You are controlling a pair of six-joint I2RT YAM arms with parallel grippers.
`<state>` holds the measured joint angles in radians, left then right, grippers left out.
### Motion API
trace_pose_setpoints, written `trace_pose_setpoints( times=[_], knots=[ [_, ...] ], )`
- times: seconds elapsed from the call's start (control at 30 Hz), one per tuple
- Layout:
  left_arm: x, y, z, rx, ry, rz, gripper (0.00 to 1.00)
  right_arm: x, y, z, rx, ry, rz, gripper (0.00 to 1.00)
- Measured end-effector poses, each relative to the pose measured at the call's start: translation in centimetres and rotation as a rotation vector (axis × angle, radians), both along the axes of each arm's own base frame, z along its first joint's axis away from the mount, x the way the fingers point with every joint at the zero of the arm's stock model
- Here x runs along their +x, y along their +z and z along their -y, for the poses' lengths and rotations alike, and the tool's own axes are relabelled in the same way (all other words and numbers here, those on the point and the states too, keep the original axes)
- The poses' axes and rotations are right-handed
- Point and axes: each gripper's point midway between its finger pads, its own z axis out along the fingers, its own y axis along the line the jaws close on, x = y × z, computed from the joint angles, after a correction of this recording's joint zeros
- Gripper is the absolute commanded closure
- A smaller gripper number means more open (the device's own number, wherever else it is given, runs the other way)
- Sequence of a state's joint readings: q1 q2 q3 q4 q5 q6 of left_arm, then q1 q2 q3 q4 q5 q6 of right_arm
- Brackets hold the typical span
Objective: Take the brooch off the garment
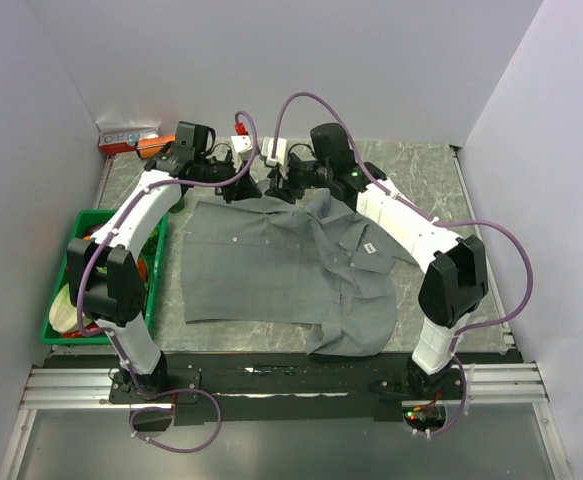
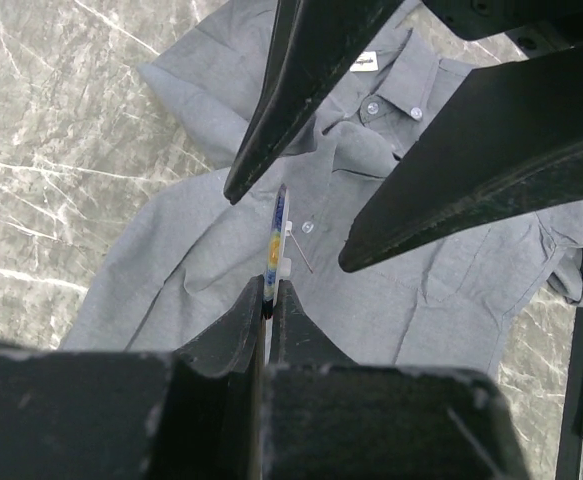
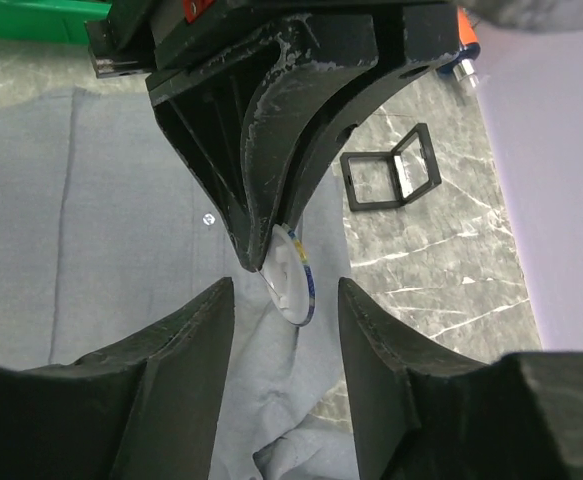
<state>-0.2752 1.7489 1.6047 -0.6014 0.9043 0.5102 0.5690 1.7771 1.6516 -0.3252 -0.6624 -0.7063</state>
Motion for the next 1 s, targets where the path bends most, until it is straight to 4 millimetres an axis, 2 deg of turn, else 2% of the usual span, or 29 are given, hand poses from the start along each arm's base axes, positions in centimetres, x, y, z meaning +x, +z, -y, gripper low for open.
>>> trace_pose_setpoints(
  times=[0.4,0.77,1.0],
  knots=[
    [0.1,0.1,0.0,-0.002,0.002,0.003,0.99,0.5,-1.4,-0.4,-0.026,0.004,-0.014,0.61],
    [0.2,0.1,-0.2,-0.003,0.008,0.000,0.99,0.8,-1.3,-0.4,-0.036,-0.003,-0.011,0.71],
    [0.3,0.0,-0.3,-0.001,0.010,0.003,0.99,0.9,-1.2,-0.6,-0.030,-0.009,-0.025,0.74]
  ],
)
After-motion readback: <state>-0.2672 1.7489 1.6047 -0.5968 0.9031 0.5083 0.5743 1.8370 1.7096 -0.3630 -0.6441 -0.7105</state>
